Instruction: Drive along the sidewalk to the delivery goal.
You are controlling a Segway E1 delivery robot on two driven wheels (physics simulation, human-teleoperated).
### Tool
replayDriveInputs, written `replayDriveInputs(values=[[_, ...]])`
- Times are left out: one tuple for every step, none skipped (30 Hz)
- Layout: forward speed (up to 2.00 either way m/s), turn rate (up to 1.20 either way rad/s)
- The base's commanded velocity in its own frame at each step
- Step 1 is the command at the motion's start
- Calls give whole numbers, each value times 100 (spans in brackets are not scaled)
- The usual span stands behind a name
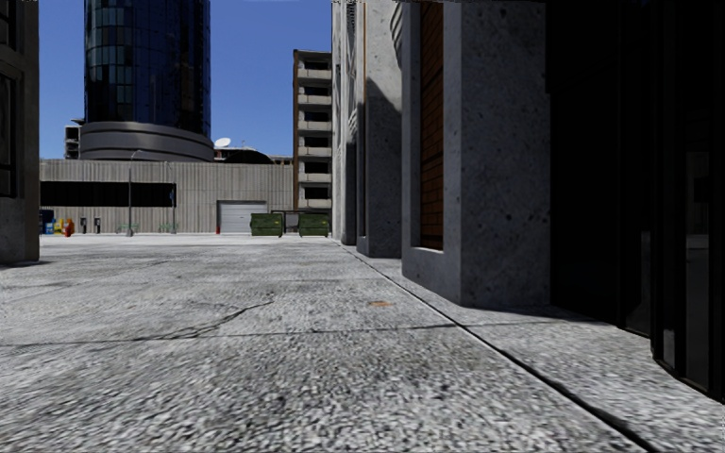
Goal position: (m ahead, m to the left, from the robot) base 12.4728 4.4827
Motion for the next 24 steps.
replayDriveInputs(values=[[176, 43], [176, 43], [176, 43], [176, 43], [176, 43], [176, 43], [176, 43], [176, 43], [176, 43], [176, 43], [176, 43], [176, 43], [176, 43], [176, 43], [176, 43], [176, 43], [176, 43], [176, 43], [176, 43], [176, 43], [176, 43], [176, 43], [176, 43], [176, 43]])
